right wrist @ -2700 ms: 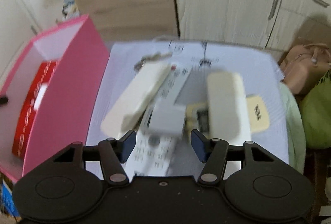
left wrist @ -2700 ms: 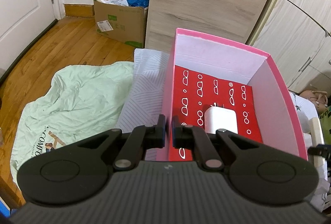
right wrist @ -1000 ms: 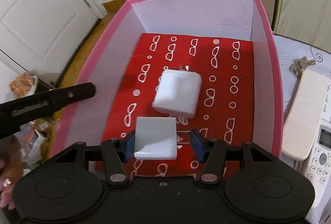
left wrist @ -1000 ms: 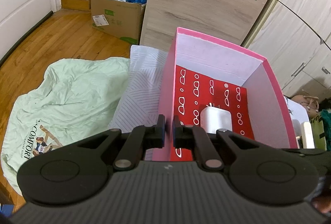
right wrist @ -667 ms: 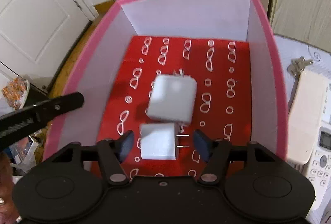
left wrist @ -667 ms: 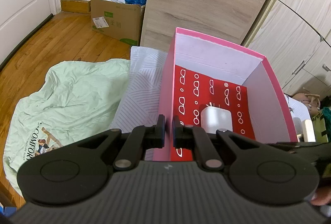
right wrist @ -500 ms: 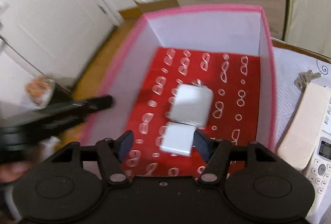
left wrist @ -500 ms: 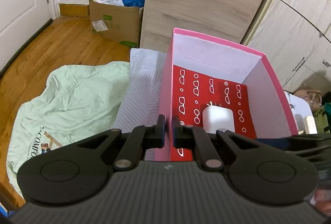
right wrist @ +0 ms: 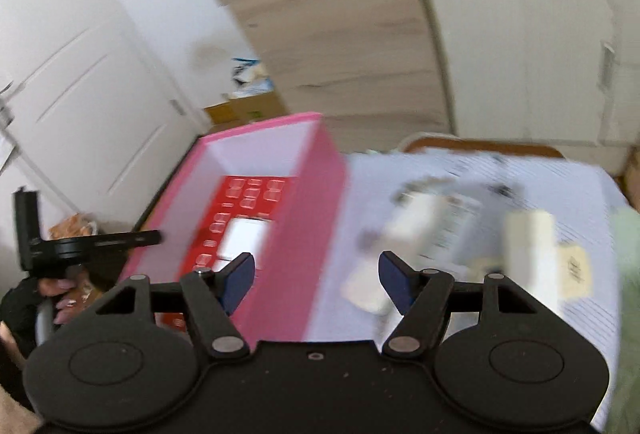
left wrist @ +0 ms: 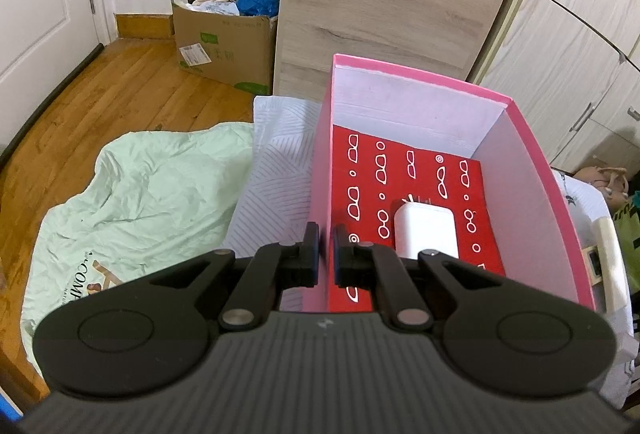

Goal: Organize rigid objects
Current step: 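Move the right tool back and grasp the white remote control edgewise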

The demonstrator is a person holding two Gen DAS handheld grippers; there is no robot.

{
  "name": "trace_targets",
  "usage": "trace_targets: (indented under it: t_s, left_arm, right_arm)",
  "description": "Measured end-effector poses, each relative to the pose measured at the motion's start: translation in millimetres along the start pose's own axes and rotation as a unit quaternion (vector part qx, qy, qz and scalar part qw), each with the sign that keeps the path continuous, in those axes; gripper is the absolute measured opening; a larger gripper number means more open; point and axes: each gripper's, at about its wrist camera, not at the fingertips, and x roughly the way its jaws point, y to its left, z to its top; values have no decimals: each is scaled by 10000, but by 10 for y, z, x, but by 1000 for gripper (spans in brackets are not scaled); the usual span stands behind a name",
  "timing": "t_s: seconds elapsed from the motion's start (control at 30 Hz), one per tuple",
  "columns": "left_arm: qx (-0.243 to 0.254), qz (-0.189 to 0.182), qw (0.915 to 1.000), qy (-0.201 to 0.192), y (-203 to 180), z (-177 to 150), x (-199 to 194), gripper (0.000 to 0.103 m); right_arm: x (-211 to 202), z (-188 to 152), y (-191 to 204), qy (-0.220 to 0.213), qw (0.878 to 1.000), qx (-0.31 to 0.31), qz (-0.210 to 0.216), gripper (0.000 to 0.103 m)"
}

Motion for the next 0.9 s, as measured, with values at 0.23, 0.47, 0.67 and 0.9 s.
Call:
trace_targets:
  t_s: [0.23, 0.47, 0.67, 0.9]
  left_arm:
    - [-25, 13, 10000, -4, -8, 5, -2, 6]
    - [-75, 24, 10000, 10, -4, 26, -5, 6]
    - [3, 114, 9999, -4, -42, 15, -10, 6]
    - [-38, 115, 9999, 0, -55, 8, -24, 6]
  right_arm:
    - [-108, -134, -797, 87, 9958, 759, -502, 73]
    - [-48, -324, -1432, 331, 9863, 1315, -940, 68]
    - [170, -444, -1742, 625, 9821, 1672, -602, 62]
    - [295, -540, -1893, 416, 9710, 2346, 180, 47]
